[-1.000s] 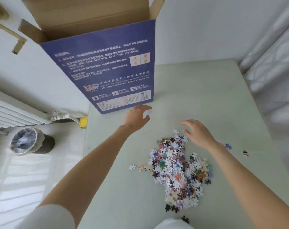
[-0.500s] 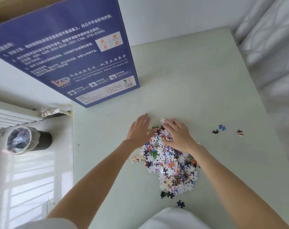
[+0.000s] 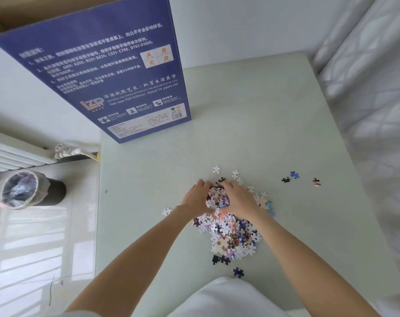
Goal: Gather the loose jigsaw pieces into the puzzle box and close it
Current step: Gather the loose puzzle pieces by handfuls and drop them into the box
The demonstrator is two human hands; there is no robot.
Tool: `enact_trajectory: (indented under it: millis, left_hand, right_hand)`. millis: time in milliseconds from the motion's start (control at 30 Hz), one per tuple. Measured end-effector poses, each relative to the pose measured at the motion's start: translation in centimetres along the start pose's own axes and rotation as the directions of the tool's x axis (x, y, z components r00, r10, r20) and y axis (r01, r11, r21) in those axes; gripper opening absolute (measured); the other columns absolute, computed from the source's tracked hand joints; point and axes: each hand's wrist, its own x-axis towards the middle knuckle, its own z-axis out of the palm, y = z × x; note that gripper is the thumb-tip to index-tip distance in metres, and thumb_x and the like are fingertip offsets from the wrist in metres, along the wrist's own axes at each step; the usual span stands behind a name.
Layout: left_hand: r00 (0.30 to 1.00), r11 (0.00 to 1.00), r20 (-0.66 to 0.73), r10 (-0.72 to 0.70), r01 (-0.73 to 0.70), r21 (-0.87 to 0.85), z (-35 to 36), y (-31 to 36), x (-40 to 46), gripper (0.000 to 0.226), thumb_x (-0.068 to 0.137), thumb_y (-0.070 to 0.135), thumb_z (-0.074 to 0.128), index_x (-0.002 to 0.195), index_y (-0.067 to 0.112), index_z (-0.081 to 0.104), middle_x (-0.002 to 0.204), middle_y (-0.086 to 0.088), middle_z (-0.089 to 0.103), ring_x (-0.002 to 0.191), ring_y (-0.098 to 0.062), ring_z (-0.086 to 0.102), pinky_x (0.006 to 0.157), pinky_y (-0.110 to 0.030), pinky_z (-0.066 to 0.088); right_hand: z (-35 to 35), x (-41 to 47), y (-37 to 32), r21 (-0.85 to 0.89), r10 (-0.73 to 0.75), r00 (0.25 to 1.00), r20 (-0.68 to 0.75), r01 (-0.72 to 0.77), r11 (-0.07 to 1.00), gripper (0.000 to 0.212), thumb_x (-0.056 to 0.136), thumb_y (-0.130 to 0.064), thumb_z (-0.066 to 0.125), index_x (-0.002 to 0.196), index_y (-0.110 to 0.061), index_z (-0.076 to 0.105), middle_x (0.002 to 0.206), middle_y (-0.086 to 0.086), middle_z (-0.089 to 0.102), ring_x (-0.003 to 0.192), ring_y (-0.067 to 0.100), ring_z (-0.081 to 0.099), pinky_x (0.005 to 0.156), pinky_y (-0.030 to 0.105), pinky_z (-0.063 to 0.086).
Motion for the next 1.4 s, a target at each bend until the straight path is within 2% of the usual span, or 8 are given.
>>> enact_trajectory:
  millis: [267,467,633,733,900,1100,1200,1400]
  left_hand:
    - [0.998,0.981,-0.032,-0.061,0.054,-0.184,-0.9,0.1,-0.6,0.033,0.080,0.024,0.068,0.106,0.011,0.055,0.097,-0.006,0.062,0.085,-0.021,0.054,0.067,-0.024,0.038]
    - [0.998,0.953,-0.049,-0.045,0.028,-0.302,-1.2,0.5,-1.0,0.038,0.086,0.021,0.063,0.122,0.018,0.052,0.104,-0.008,0.066,0.084,-0.024,0.061,0.067,-0.028,0.047]
    - [0.981,0.922,-0.173,-0.091,0.017,-0.388,-1.7,0.3,-1.3,0.023,0.088,0.017,0.060,0.110,0.019,0.061,0.092,-0.008,0.068,0.068,-0.019,0.055,0.058,-0.022,0.039]
    - [0.962,0.910,-0.256,-0.091,-0.025,-0.415,-2.0,0.3,-1.5,0.020,0.088,0.015,0.061,0.107,0.017,0.066,0.094,-0.005,0.070,0.072,-0.016,0.057,0.062,-0.020,0.039]
    - [0.949,0.892,-0.293,-0.114,-0.032,-0.452,-2.1,0.2,-1.7,0.025,0.086,0.021,0.064,0.111,0.017,0.068,0.101,-0.004,0.071,0.087,-0.020,0.066,0.069,-0.018,0.043]
    - [0.930,0.874,-0.361,-0.065,-0.122,-0.471,-3.5,0.8,-3.1,0.035,0.083,0.030,0.068,0.116,0.018,0.065,0.110,0.000,0.069,0.092,-0.016,0.064,0.075,-0.017,0.044]
    - [0.877,0.843,-0.476,-0.071,-0.203,-0.499,-6.1,1.3,-4.2,0.033,0.082,0.028,0.070,0.112,0.015,0.067,0.105,-0.002,0.070,0.090,-0.016,0.065,0.076,-0.017,0.047]
    - [0.761,0.828,-0.643,-0.087,-0.304,-0.472,-13.5,2.2,-7.3,0.028,0.082,0.025,0.069,0.107,0.014,0.068,0.092,0.001,0.069,0.073,-0.010,0.062,0.065,-0.008,0.045]
  right_hand:
    - [-0.7,-0.8,-0.3,0.176,0.027,0.999,-0.034,-0.021,0.984,0.056,0.080,-0.032,0.069,0.128,-0.017,0.044,0.123,0.003,0.055,0.102,0.019,0.058,0.085,0.032,0.049]
    - [-1.3,-1.1,-0.5,0.228,0.024,0.996,-0.081,-0.005,0.974,0.056,0.083,-0.027,0.067,0.133,-0.017,0.042,0.125,0.005,0.057,0.109,0.021,0.057,0.092,0.034,0.045]
    - [-2.0,-1.3,-1.1,0.231,-0.005,0.986,-0.164,0.043,0.972,0.049,0.085,-0.023,0.066,0.129,-0.011,0.051,0.122,0.007,0.061,0.108,0.020,0.059,0.093,0.026,0.041]
    - [-2.7,-1.5,-1.3,0.240,-0.019,0.973,-0.228,0.075,0.968,0.044,0.084,-0.025,0.067,0.124,-0.012,0.056,0.119,0.004,0.064,0.084,0.008,0.061,0.085,0.020,0.039]
    - [-3.1,-2.1,-1.4,0.260,-0.016,0.961,-0.277,0.091,0.961,0.040,0.084,-0.025,0.067,0.122,-0.014,0.059,0.119,0.000,0.065,0.043,-0.011,0.029,0.074,0.016,0.038]
    - [-4.8,-3.4,-2.4,0.272,-0.005,0.945,-0.328,0.099,0.957,0.037,0.085,-0.025,0.066,0.120,-0.014,0.060,0.120,0.000,0.064,0.043,-0.010,0.045,0.070,0.022,0.044]
    - [-7.2,-3.7,-3.9,0.244,-0.050,0.921,-0.387,0.155,0.957,0.040,0.083,-0.028,0.068,0.121,-0.015,0.060,0.119,0.001,0.065,0.077,-0.001,0.060,0.088,0.024,0.048]
    - [-13.7,-4.1,-8.4,0.153,-0.175,0.824,-0.539,0.300,0.942,0.036,0.079,-0.027,0.073,0.111,-0.013,0.066,0.101,0.001,0.070,0.058,-0.011,0.041,0.063,0.002,0.032]
